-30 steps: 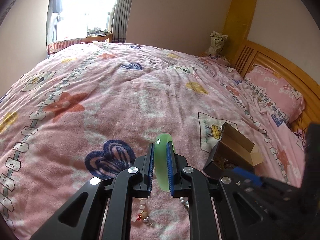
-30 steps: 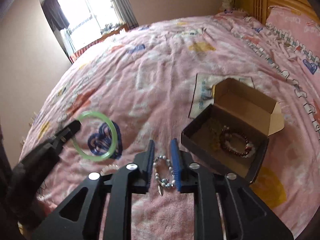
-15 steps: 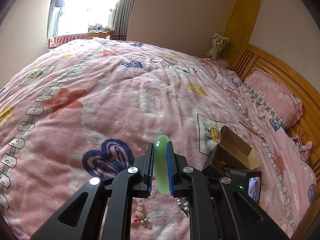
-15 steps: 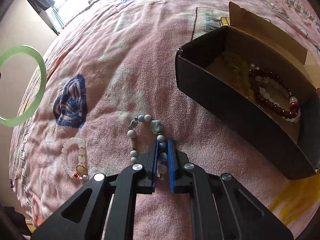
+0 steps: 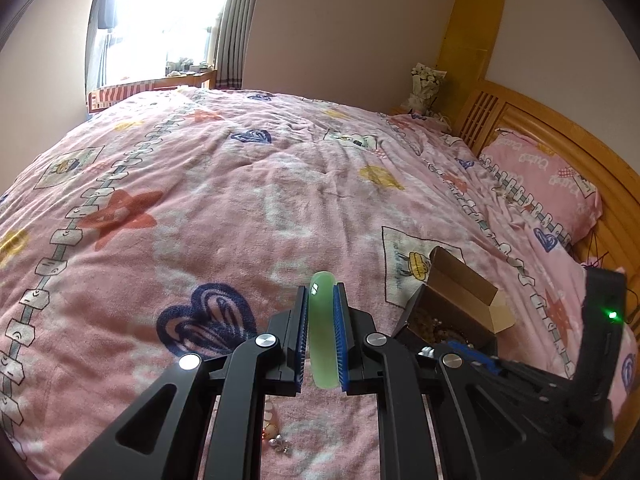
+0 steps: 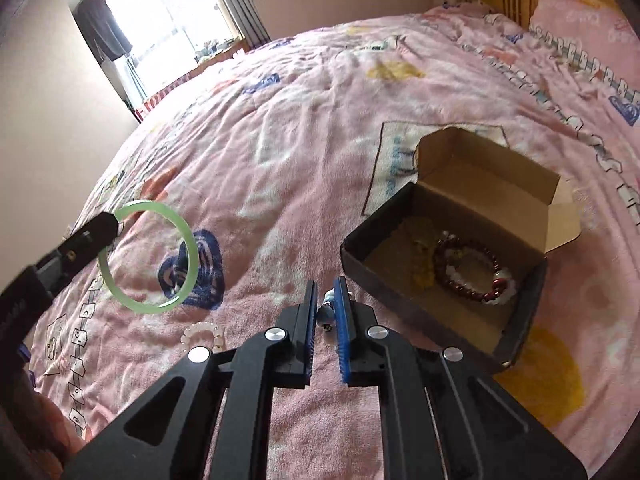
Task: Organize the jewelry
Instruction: 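Carry the green bangle and white bead strand toward the black box with both tools, then lower the bangle and strand into the black box and open both tools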
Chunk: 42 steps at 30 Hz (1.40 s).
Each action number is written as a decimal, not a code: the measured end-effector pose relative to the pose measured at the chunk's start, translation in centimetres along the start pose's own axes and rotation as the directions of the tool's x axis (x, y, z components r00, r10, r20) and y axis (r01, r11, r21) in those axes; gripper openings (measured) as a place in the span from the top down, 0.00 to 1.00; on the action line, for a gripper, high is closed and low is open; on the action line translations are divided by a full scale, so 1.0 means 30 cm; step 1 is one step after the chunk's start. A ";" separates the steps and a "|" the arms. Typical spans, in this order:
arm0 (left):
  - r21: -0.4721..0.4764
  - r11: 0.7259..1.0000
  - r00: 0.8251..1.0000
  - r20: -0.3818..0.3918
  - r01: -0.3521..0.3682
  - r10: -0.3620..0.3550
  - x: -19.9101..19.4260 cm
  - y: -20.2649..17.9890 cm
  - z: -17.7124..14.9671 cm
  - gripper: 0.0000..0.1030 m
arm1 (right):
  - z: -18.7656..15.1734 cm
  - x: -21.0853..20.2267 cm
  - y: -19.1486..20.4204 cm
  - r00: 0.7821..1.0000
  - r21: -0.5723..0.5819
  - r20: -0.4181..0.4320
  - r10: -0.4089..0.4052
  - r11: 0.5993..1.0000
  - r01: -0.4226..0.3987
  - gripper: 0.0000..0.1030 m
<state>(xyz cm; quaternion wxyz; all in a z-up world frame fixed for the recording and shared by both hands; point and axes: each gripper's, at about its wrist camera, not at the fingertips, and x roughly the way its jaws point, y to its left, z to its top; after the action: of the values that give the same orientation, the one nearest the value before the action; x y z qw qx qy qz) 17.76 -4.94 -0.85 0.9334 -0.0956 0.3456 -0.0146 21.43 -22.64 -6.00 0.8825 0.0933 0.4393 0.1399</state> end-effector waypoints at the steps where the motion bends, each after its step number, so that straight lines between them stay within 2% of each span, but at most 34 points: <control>1: 0.004 1.000 1.000 -0.001 0.004 -0.004 0.004 -0.007 -0.003 0.87 | 0.011 -0.023 -0.012 1.000 0.003 0.018 -0.007 1.000 0.007 0.90; 7: 0.047 0.998 0.999 -0.016 0.037 -0.037 0.045 -0.102 -0.023 0.87 | 0.061 -0.133 -0.092 0.994 0.021 0.102 -0.040 0.999 0.038 0.90; 11: 0.109 0.992 0.998 -0.010 0.058 -0.058 0.072 -0.192 -0.016 0.87 | 0.072 -0.169 -0.124 0.987 0.020 0.147 -0.068 0.998 0.066 0.90; 15: 0.177 0.981 0.997 -0.004 0.076 -0.077 0.107 -0.278 0.010 0.87 | 0.086 -0.174 -0.188 0.979 0.053 0.197 -0.059 0.997 0.049 0.90; 23: 0.235 0.967 0.995 -0.003 0.097 -0.100 0.200 -0.390 0.068 0.87 | 0.099 -0.128 -0.308 0.973 0.103 0.212 -0.090 0.992 0.069 0.92; 28: 0.256 0.961 0.994 -0.043 0.109 -0.101 0.244 -0.443 0.032 0.87 | 0.099 -0.117 -0.337 0.976 0.139 0.197 -0.099 0.988 0.072 0.91; 31: 0.262 0.958 0.993 -0.050 0.114 -0.104 0.232 -0.450 0.012 0.87 | 0.102 -0.158 -0.335 0.969 0.166 0.221 -0.109 0.983 0.073 0.86; 32: 0.264 0.959 0.995 -0.042 0.100 -0.093 0.220 -0.446 0.013 0.87 | 0.103 -0.179 -0.335 0.965 0.177 0.233 -0.116 0.981 0.076 0.75; 33: 0.267 0.959 0.996 -0.038 0.093 -0.086 0.207 -0.442 0.017 0.86 | 0.102 -0.204 -0.337 0.959 0.191 0.251 -0.131 0.978 0.084 0.54; 34: 0.264 0.960 0.995 -0.039 0.095 -0.088 0.194 -0.435 0.025 0.84 | 0.101 -0.231 -0.336 0.951 0.200 0.271 -0.150 0.975 0.097 0.44; 35: 0.254 0.962 0.995 -0.035 0.096 -0.090 0.177 -0.427 0.033 0.72 | 0.102 -0.256 -0.334 0.943 0.202 0.284 -0.172 0.972 0.117 0.38; 36: 0.243 0.966 0.996 -0.022 0.093 -0.090 0.154 -0.416 0.041 0.53 | 0.104 -0.278 -0.333 0.939 0.202 0.290 -0.185 0.971 0.129 0.38; 38: 0.221 0.973 0.996 0.033 0.070 -0.080 0.091 -0.389 0.052 0.38 | 0.104 -0.318 -0.325 0.936 0.204 0.302 -0.178 0.972 0.119 0.37; 40: 0.202 0.978 0.995 0.072 0.052 -0.068 0.032 -0.363 0.056 0.36 | 0.106 -0.353 -0.306 0.935 0.190 0.307 -0.177 0.974 0.122 0.25; 41: 0.190 0.981 0.994 0.085 0.046 -0.063 0.002 -0.346 0.056 0.31 | 0.106 -0.372 -0.288 0.933 0.172 0.309 -0.184 0.976 0.136 0.13; 42: 0.181 0.983 0.993 0.100 0.037 -0.056 -0.028 -0.325 0.053 0.24 | 0.108 -0.388 -0.264 0.931 0.149 0.309 -0.196 0.976 0.156 0.07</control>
<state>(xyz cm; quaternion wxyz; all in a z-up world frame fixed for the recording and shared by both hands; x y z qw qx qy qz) 18.52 -14.16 2.72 0.9544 -0.0199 0.2914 -0.0623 18.64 -34.07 2.38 0.9439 0.1286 0.3037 0.0159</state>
